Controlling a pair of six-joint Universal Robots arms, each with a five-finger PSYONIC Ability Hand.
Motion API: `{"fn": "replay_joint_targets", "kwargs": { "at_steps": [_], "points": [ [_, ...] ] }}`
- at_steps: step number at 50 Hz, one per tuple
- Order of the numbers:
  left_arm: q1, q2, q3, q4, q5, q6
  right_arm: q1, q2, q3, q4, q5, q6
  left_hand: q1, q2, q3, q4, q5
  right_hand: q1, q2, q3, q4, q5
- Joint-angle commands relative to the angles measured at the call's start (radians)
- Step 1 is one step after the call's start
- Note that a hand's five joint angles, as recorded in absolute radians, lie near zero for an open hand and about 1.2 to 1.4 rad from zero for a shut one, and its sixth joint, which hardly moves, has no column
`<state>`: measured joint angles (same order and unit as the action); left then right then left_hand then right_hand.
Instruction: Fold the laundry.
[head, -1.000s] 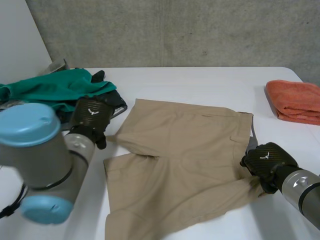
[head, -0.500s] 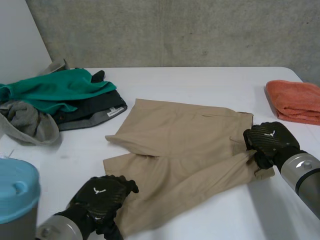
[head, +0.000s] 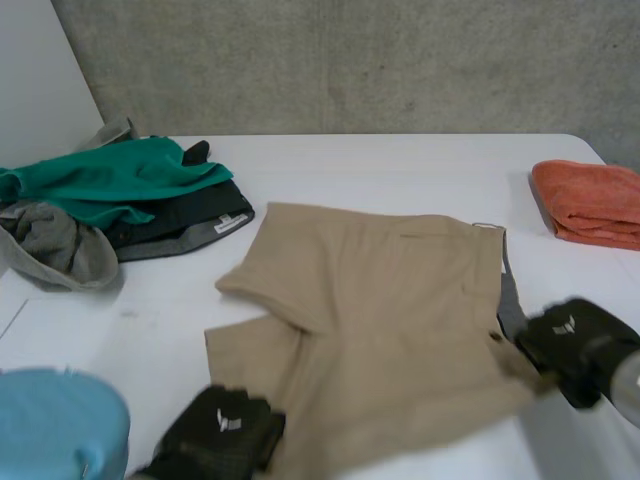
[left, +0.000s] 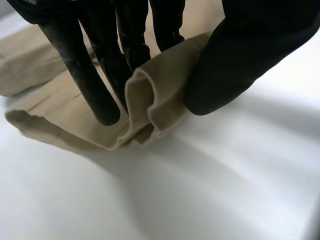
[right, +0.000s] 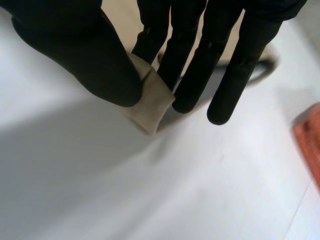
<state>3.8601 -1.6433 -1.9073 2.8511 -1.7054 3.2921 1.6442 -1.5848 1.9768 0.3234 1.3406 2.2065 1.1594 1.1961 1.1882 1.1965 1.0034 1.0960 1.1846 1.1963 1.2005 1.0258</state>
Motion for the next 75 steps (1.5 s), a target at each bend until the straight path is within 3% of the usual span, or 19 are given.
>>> {"fn": "replay_joint_targets", "kwargs": {
  "at_steps": [1, 6, 11, 19, 28, 37, 38, 41, 42, 43, 44, 48, 53, 58, 62, 67, 75],
  "points": [
    [-0.042, 0.039, 0.011, -0.137, 0.001, 0.047, -0.121, -0.047, -0.007, 0.129, -0.027, -0.188, 0.237, 0.2, 0.208, 0.2, 0.218, 0.3, 0.212, 0.2, 0.196, 0.196],
    [0.019, 0.013, 0.109, -0.049, 0.0, 0.079, -0.115, -0.032, -0.038, 0.062, -0.06, -0.107, 0.237, 0.2, 0.208, 0.2, 0.218, 0.3, 0.212, 0.2, 0.196, 0.196],
    [0.122, -0.12, 0.233, 0.149, -0.002, 0.187, -0.069, 0.077, -0.117, -0.061, -0.08, -0.016, 0.237, 0.2, 0.208, 0.2, 0.218, 0.3, 0.212, 0.2, 0.196, 0.196],
    [0.154, -0.354, 0.439, 0.425, -0.02, 0.317, 0.063, 0.23, -0.276, -0.239, -0.048, 0.122, 0.237, 0.2, 0.208, 0.2, 0.218, 0.3, 0.212, 0.2, 0.196, 0.196],
    [0.2, -0.627, 0.723, 0.528, -0.04, 0.429, 0.132, 0.465, -0.472, -0.487, 0.051, 0.191, 0.237, 0.2, 0.208, 0.2, 0.218, 0.3, 0.212, 0.2, 0.196, 0.196],
    [0.229, -0.806, 0.956, 0.565, -0.109, 0.445, 0.143, 0.652, -0.63, -0.612, 0.091, 0.19, 0.237, 0.2, 0.208, 0.2, 0.218, 0.3, 0.212, 0.2, 0.196, 0.196],
    [0.229, -0.82, 0.971, 0.585, -0.108, 0.446, 0.143, 0.666, -0.641, -0.621, 0.092, 0.19, 0.121, 0.084, 0.092, 0.084, 0.102, 0.3, 0.212, 0.2, 0.196, 0.196],
    [0.231, -0.826, 0.982, 0.614, -0.109, 0.446, 0.143, 0.71, -0.681, -0.647, 0.117, 0.191, -0.369, -0.405, -0.398, -0.406, -0.387, 0.3, 0.212, 0.2, 0.196, 0.196],
    [0.231, -0.826, 0.985, 0.634, -0.109, 0.443, 0.143, 0.718, -0.69, -0.649, 0.132, 0.194, -0.815, -0.852, -0.844, -0.852, -0.834, 0.147, 0.059, 0.047, 0.043, 0.043],
    [0.229, -0.825, 0.985, 0.637, -0.109, 0.443, 0.147, 0.721, -0.702, -0.644, 0.165, 0.196, -0.985, -1.022, -1.014, -1.022, -1.003, -0.709, -0.797, -0.809, -0.813, -0.813],
    [0.229, -0.823, 0.984, 0.637, -0.108, 0.439, 0.149, 0.72, -0.702, -0.643, 0.182, 0.197, -0.985, -1.022, -1.014, -1.022, -1.003, -0.921, -1.01, -1.022, -1.026, -1.026],
    [0.216, -0.778, 0.933, 0.637, -0.106, 0.431, 0.171, 0.694, -0.679, -0.635, 0.233, 0.219, -0.985, -1.022, -1.014, -1.022, -1.003, -0.921, -1.01, -1.022, -1.026, -1.026],
    [0.188, -0.666, 0.818, 0.637, -0.103, 0.428, 0.164, 0.563, -0.569, -0.583, 0.206, 0.281, -0.985, -1.022, -1.014, -1.022, -1.003, -0.921, -1.01, -1.022, -1.026, -1.026],
    [0.179, -0.541, 0.668, 0.637, -0.105, 0.425, 0.151, 0.39, -0.399, -0.485, 0.025, 0.326, -0.985, -1.022, -1.014, -1.022, -1.003, -0.921, -1.01, -1.022, -1.026, -1.026],
    [0.179, -0.435, 0.518, 0.639, -0.102, 0.394, 0.074, 0.312, -0.282, -0.419, -0.066, 0.331, -0.985, -1.022, -1.014, -1.022, -1.003, -0.823, -0.912, -0.924, -0.928, -0.928],
    [0.176, -0.36, 0.361, 0.649, -0.097, 0.278, 0.003, 0.293, -0.185, -0.403, -0.103, 0.326, -0.985, -1.022, -1.014, -1.022, -1.003, -0.782, -0.871, -0.882, -0.887, -0.886],
    [0.174, -0.349, 0.307, 0.649, -0.077, 0.193, -0.017, 0.328, -0.161, -0.475, -0.106, 0.326, -0.985, -1.022, -1.014, -1.022, -1.003, -0.697, -0.786, -0.797, -0.802, -0.801]
  ]
}}
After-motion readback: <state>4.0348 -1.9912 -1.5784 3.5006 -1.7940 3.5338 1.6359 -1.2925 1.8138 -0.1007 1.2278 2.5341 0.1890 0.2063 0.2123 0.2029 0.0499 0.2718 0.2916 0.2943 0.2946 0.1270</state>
